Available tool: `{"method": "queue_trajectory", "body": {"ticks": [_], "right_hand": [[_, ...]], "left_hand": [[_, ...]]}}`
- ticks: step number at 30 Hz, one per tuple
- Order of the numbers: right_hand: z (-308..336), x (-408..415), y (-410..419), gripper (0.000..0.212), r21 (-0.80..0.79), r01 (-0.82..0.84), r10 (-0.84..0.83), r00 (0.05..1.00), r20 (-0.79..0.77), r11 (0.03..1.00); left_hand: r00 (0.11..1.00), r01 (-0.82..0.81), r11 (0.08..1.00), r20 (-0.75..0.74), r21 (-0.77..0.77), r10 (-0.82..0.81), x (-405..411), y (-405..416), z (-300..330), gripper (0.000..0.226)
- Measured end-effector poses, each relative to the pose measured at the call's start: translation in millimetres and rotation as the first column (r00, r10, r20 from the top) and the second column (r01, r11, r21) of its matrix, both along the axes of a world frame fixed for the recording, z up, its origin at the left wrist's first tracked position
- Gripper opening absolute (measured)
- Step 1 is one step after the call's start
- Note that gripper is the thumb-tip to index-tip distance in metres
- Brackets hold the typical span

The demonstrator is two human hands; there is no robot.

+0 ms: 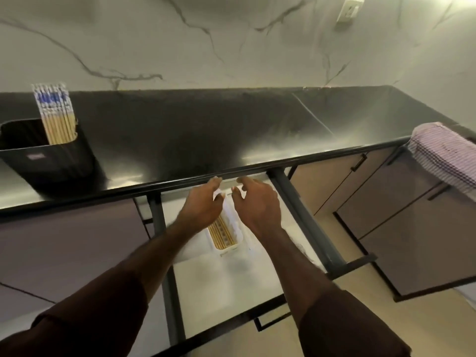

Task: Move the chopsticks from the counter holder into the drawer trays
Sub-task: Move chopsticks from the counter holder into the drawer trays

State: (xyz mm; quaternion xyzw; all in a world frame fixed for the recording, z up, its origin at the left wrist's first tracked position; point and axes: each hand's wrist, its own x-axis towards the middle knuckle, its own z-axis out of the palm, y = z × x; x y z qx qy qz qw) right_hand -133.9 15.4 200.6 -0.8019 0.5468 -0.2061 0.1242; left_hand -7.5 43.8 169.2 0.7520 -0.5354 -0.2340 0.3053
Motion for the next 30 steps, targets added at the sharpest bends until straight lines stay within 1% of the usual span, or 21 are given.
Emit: {"method": "queue_trajectory", "body": {"ticks": [4,9,12,18,20,25,27,30], "right_hand": [[48.0,15.1,22.8,0.037,-0.119,-0.070,0.082,0.992,0.100,0.990],[97.7,55.0,47.7,0.030,-0.291,-0.144,0.192,0.971,0.145,0.946],[118.0,88.9,66.3,0.028,-0.340,-0.171,0.231,0.962,0.143,0.925],[143.6,175.6,106.1,0.025,-0.422,-0.205,0.297,0.940,0.165,0.883],[148.7,210.2,120.4,0.024,-0.440,-0.211,0.312,0.934,0.172,0.873],[154.7,292.2,147.8,0.025,-0.470,-0.223,0.358,0.908,0.219,0.854],[154.5,317.4,151.7,0.026,-0.457,-0.231,0.364,0.903,0.230,0.859],[146.8,349.5,151.6,0.028,-0.416,-0.249,0.360,0.909,0.211,0.874]], "left_hand": [[0.999,-0.029,0.986,0.016,-0.162,0.032,10.6,30.2,50.1,0.048],[0.984,-0.065,0.938,0.135,-0.341,0.117,54.2,67.6,103.6,0.047],[0.976,-0.103,0.901,0.130,-0.421,0.172,85.6,91.9,125.2,0.048],[0.957,-0.204,0.813,0.064,-0.546,0.283,166.9,144.5,152.5,0.047],[0.951,-0.224,0.799,0.053,-0.558,0.304,203.1,162.7,158.5,0.046],[0.944,-0.241,0.806,0.062,-0.541,0.324,293.3,192.3,171.6,0.044],[0.933,-0.251,0.795,0.081,-0.553,0.351,321.3,195.4,173.0,0.042],[0.935,-0.258,0.803,0.071,-0.537,0.348,353.3,194.1,167.3,0.046]]}}
